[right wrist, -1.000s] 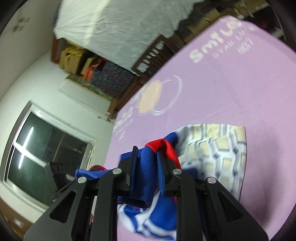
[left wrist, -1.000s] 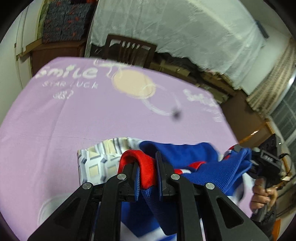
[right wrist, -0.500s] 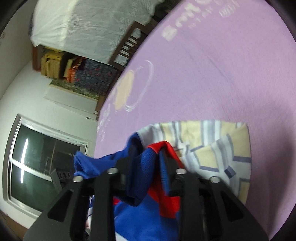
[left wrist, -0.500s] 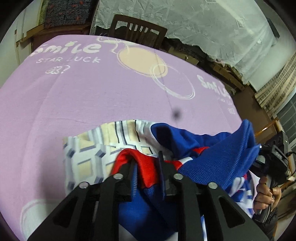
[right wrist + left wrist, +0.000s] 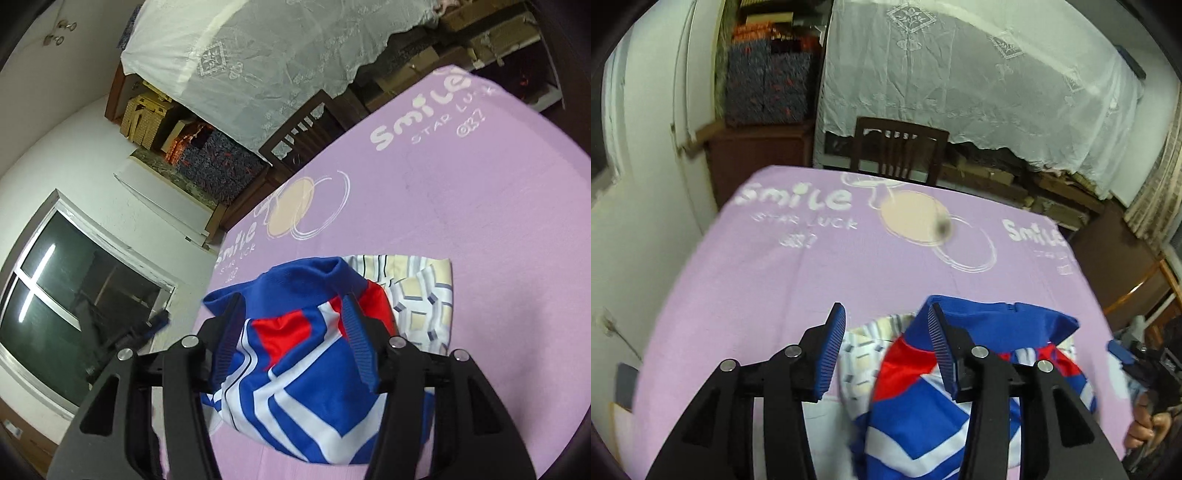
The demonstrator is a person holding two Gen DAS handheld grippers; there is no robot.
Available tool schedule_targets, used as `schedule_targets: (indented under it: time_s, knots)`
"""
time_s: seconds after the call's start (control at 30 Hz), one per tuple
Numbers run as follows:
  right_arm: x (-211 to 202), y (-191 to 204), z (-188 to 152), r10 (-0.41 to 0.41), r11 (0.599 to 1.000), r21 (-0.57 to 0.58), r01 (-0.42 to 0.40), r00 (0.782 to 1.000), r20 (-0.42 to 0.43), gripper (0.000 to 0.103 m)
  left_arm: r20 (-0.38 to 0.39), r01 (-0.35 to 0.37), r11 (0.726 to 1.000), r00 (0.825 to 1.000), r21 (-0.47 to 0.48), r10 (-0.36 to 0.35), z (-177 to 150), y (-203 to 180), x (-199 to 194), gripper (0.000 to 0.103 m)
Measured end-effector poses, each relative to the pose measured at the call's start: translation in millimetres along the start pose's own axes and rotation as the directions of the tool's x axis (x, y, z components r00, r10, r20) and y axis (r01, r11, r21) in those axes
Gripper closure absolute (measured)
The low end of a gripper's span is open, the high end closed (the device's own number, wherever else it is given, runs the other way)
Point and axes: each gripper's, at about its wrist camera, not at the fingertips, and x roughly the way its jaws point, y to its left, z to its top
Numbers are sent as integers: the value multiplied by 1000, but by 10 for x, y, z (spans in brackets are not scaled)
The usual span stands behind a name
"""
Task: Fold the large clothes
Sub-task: 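Carry the held hem over the hood with both grippers and lay it down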
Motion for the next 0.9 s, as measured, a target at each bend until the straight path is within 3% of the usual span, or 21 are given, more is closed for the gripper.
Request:
schedule_targets:
  time_s: [0.23,0.37,0.43,0.6,0.67,0.7,0.77,0.9]
  knots:
    - [181,-6,-29,-177,977,-123,173,984,-26,50,-101,36,999,994,-11,-37,-210,-20,429,56]
    - [467,-69,20,-209,965,-175,197,976,-53,50,-127,81,997,988,-18,-83,-224,-26,754,56]
    - [656,-75,49,-221,956,-213,203,973,-68,50,-132,90,996,987,1,-89,-206,-45,870,50]
    - [1024,-113,154,-208,948,-265,175,973,-99,49,-157,151,988,976,8,-148,-253,-55,1189,50]
    - [1197,-151,177,-195,950,-271,153,972,-134,49,-169,164,986,973,14,-159,-293,-59,1293,62]
    - [1239,-153,174,-191,951,-274,146,971,-145,65,-177,178,984,969,12,-173,-310,-58,1329,84]
    - [1301,-134,164,-212,944,-283,166,967,-139,86,-167,163,987,973,8,-160,-320,-61,1341,89]
    - [1189,80,185,-249,924,-313,221,967,-52,90,-81,114,993,990,-3,-114,-203,-56,1108,95]
